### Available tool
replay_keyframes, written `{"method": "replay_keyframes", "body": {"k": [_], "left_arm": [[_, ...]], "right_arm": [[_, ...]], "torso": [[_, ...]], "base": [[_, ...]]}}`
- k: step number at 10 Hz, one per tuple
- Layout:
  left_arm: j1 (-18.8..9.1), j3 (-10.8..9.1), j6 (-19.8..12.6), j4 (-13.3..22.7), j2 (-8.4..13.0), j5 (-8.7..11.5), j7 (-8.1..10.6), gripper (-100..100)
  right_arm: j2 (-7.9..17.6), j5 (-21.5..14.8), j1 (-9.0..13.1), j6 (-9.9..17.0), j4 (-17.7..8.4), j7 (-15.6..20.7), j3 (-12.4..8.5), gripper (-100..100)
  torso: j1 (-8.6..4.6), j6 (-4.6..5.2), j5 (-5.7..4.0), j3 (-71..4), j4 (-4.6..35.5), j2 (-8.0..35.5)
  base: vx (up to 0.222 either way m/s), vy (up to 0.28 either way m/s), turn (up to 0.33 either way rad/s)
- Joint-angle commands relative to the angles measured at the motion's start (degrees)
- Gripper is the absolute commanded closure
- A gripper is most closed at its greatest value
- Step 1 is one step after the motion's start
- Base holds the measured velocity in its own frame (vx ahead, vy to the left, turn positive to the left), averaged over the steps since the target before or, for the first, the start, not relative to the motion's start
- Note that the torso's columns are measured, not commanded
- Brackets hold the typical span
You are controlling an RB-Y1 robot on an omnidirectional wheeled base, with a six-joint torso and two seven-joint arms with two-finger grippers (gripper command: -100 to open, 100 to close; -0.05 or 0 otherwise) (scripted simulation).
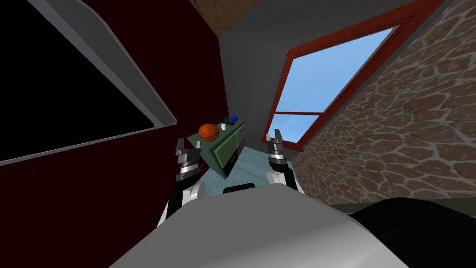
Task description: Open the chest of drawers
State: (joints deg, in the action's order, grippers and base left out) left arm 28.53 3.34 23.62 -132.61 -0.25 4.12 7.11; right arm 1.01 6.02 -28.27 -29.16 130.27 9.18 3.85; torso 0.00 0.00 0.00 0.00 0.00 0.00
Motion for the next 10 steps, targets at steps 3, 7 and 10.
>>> {"method": "replay_keyframes", "body": {"k": [3, 7, 10], "left_arm": [[0.0, 0.0, 0.0, 0.0, 0.0, 0.0, 0.0, 0], [0.0, 0.0, 0.0, 0.0, 0.0, 0.0, 0.0, 0], [0.1, -0.16, -0.1, 0.2, 1.9, 0.1, 0.14, -100]], "right_arm": [[0.0, 0.0, 0.0, 0.0, 0.0, 0.0, 0.0, 0], [0.0, 0.0, 0.0, 0.0, 0.0, 0.0, 0.0, 0], [0.0, 0.0, 0.0, 0.0, 0.0, 0.0, 0.0, 0]], "torso": [[0.0, 0.0, 0.0, -20.1, 10.1, 10.0], [0.0, 0.0, 0.0, -53.8, 26.9, 26.9], [0.0, 0.0, 0.0, -79.2, 39.6, 39.6]], "base": [[0.0, 0.0, 0.0], [0.0, 0.0, 0.0], [0.008, -0.004, 0.013]]}}
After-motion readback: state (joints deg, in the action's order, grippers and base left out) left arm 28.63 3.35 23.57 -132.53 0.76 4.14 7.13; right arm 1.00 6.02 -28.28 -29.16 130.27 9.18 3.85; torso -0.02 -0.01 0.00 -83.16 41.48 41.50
